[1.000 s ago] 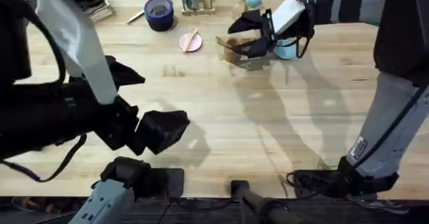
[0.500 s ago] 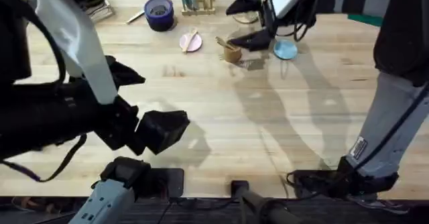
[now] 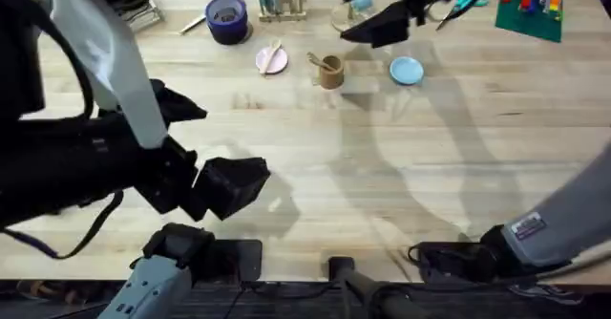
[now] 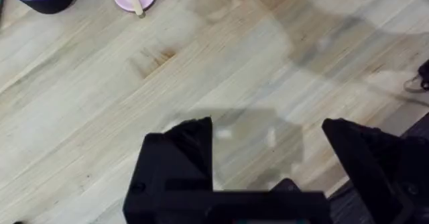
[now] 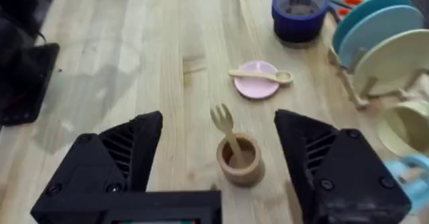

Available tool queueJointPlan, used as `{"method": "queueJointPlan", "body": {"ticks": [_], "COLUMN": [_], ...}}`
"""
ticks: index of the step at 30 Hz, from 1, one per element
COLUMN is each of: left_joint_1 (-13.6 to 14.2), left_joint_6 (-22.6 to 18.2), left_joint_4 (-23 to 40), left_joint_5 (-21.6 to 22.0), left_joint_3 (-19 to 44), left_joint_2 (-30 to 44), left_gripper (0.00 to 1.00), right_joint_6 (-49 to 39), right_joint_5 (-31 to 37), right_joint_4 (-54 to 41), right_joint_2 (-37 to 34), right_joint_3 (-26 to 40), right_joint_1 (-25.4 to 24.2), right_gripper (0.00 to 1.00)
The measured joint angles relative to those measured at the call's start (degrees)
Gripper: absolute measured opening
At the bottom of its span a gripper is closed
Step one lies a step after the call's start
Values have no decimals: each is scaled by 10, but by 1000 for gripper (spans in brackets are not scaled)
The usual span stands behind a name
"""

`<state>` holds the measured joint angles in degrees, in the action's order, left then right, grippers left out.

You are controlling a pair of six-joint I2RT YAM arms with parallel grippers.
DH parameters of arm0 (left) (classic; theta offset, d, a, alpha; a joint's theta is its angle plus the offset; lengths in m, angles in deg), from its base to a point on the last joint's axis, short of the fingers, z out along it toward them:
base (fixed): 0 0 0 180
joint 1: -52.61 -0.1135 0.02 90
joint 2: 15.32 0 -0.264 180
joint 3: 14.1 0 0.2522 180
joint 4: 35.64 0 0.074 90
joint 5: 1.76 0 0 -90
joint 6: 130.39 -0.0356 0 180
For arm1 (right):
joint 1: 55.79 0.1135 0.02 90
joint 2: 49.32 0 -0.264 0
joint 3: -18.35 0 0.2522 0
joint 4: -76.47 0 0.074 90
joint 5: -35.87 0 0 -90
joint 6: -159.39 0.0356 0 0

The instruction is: Pick up a utensil and set it on the pink plate, then put the other utensil in the container.

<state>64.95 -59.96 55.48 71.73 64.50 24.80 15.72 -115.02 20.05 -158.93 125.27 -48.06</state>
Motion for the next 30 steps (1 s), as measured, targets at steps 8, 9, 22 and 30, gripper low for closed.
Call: {"method": "queueJointPlan", "body": {"ticks": [8,9,22,30], "left_joint_1": [0,0,0,0], "left_joint_6": [0,0,0,0], "left_joint_4": [0,0,0,0], "left_joint_5": [0,0,0,0], "left_joint_3": [0,0,0,0], "left_joint_2": [0,0,0,0], "left_gripper": [994,994,994,994], "right_joint_6": [70,82,220,254], "right_joint_5": [157,173,360,393], "right_joint_4": [-71,-80,-289,-387], "right_joint_2": [126,137,285,352], "right_joint_3": [5,5,5,5], "right_joint_1": [0,0,0,0], "right_gripper": [996,996,995,995]}}
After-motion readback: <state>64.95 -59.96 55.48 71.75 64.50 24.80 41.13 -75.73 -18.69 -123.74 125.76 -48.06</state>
